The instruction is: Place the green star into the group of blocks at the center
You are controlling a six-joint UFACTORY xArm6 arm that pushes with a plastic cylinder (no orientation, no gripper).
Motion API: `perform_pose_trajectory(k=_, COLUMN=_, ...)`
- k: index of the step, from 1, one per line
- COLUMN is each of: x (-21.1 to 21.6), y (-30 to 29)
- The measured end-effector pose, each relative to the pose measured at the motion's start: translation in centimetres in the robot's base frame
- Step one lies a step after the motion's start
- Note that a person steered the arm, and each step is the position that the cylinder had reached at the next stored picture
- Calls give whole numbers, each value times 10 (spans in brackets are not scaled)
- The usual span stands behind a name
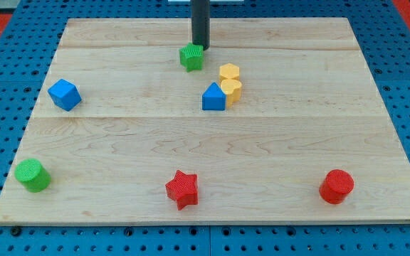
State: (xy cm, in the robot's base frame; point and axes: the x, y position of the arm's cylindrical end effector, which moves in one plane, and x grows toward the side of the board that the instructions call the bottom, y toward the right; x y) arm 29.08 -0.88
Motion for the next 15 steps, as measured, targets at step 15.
perform_pose_trajectory(k=15, x=61, y=-24)
